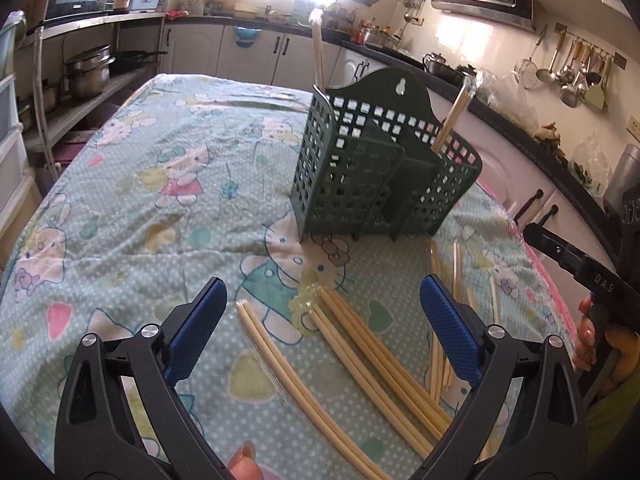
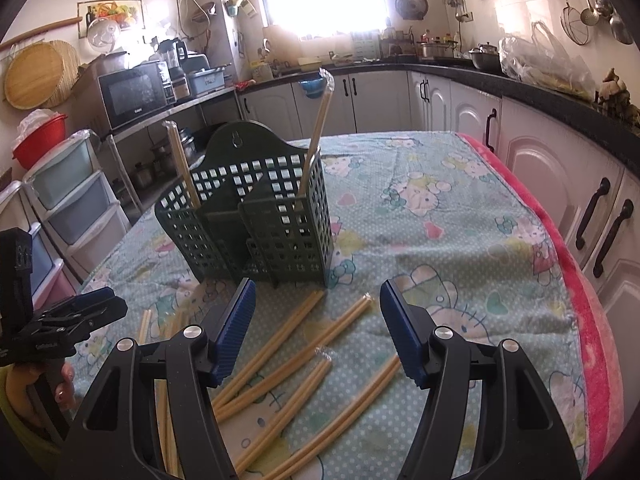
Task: Organize utensils
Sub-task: 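Withdraw both open grippers from the basket back toward the chopsticks, then close the left gripper on a chopstick while the right gripper grasps another chopstick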
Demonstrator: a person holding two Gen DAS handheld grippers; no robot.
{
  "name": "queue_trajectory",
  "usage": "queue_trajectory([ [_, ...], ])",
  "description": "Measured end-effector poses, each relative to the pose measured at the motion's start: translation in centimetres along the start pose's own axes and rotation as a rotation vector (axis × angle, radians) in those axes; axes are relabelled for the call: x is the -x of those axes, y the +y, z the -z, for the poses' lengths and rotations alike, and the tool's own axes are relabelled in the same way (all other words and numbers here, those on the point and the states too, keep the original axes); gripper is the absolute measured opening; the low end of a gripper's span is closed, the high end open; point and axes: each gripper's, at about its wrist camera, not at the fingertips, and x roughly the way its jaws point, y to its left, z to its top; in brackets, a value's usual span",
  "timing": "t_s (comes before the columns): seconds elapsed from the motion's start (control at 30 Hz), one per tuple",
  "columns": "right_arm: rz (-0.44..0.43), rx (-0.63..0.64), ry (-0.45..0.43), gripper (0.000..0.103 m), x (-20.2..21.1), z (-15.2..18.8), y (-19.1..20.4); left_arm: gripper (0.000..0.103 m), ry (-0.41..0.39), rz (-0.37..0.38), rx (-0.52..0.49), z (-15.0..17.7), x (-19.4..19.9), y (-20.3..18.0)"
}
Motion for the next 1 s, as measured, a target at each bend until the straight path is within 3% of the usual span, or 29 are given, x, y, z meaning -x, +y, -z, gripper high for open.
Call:
queue_trajectory([
  [0.23, -0.007, -0.007, 0.034, 0.062, -0.7, 0.8, 0.0, 0.076, 0.043, -0.004, -0.03, 1.1, -0.7, -0.5],
  [0.3, -0.011, -0.007, 0.036, 0.062, -0.7, 1.0, 0.1, 0.068, 0.061, -0.001, -0.037, 1.4, -1.0, -0.6],
  [0.47, -0.022, -0.01, 0.038, 0.062, -0.9, 1.1, 0.1, 0.033, 0.119, -0.005, -0.039, 2.1, -2.1, -0.6],
  [0.67, -0.027, -0.018, 0.04, 0.062, -1.1, 1.2, -0.2, 0.03, 0.175, -0.007, -0.012, 2.4, -3.5, -0.3],
  [0.73, -0.027, -0.023, 0.043, 0.062, -1.2, 1.2, -0.3, 0.021, 0.19, -0.012, 0.002, 2.3, -4.1, 0.0],
  [0.83, -0.029, -0.029, 0.046, 0.062, -1.4, 1.2, -0.5, 0.017, 0.203, -0.017, 0.024, 2.1, -4.7, 0.5],
  [1.0, -0.03, -0.037, 0.055, 0.062, -2.0, 1.2, -0.9, 0.017, 0.208, -0.034, 0.035, 1.4, -5.4, 0.9],
])
